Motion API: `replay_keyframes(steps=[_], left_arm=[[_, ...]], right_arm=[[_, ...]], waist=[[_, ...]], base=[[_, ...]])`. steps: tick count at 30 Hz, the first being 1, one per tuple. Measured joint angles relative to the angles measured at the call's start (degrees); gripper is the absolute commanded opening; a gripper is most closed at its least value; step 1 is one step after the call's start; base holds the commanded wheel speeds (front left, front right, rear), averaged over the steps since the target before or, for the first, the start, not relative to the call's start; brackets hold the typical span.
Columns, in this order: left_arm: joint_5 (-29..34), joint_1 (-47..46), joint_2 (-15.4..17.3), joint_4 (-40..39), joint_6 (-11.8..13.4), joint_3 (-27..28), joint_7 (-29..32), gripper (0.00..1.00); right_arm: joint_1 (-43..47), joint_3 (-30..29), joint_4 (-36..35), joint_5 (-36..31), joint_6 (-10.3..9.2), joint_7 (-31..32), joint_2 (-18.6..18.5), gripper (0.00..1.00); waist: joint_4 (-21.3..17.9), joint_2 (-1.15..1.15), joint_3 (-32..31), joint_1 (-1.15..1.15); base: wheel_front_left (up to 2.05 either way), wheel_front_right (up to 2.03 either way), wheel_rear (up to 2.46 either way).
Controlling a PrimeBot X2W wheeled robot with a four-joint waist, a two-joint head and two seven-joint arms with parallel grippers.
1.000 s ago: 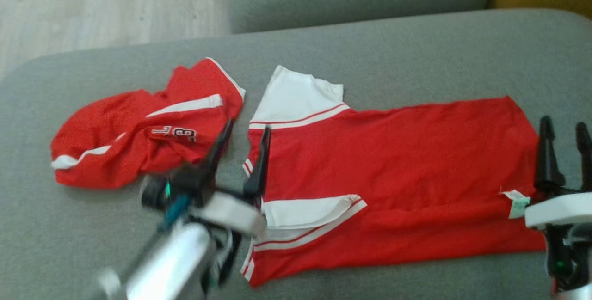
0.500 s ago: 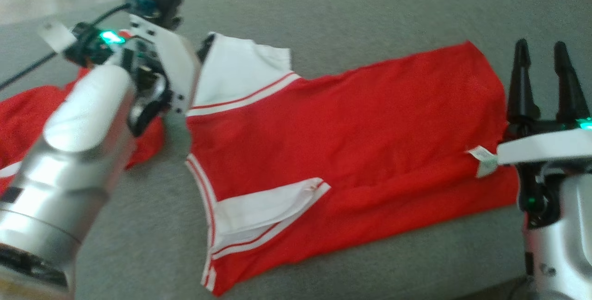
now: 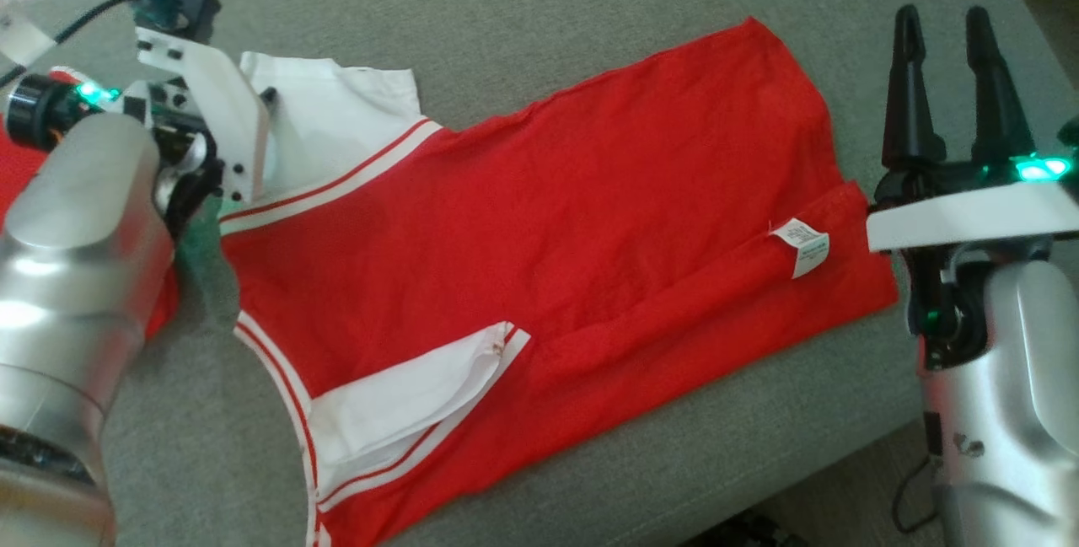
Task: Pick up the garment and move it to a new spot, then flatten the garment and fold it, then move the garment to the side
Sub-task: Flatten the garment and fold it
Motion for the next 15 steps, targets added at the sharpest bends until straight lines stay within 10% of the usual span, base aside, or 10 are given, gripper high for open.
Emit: replay_keyframes(steps=[9, 10, 11, 12, 15], left_arm=[[-2.6, -2.6, -1.0, 3.6, -0.1, 0.4, 0.3, 1.00], [-3.2, -2.8, -1.3, 3.9, -0.2, 0.5, 0.8, 0.45], [-3.6, -2.9, -1.6, 4.0, -0.2, 0.5, 1.2, 0.45], [-4.0, -3.0, -2.1, 4.1, -0.2, 0.5, 1.4, 0.00], [-5.1, -3.1, -4.0, 4.3, -0.6, 0.9, 0.3, 0.00]], right_arm=[[-1.0, 0.2, 1.8, 0.1, 0.00, -0.2, 0.0, 1.00], [-1.0, 0.2, 1.9, 0.0, 0.00, -0.2, 0.0, 1.00], [-1.0, 0.0, 2.0, 0.0, 0.00, -0.2, 0.0, 1.00], [-1.0, -0.2, 2.1, 0.0, 0.00, -0.2, -0.2, 1.00], [-1.0, 0.3, 2.2, 0.1, 0.00, 0.0, -1.4, 1.00]], waist=[[-0.9, 0.00, 1.3, 0.00], [-0.8, 0.00, 1.3, 0.00], [-0.7, 0.00, 1.3, 0.00], [-0.5, 0.00, 1.2, 0.00], [0.5, 0.00, 0.8, 0.00]], base=[[0.00, 0.00, 0.00], [0.00, 0.00, 0.00], [0.00, 0.00, 0.00], [0.00, 0.00, 0.00], [0.00, 0.00, 0.00]])
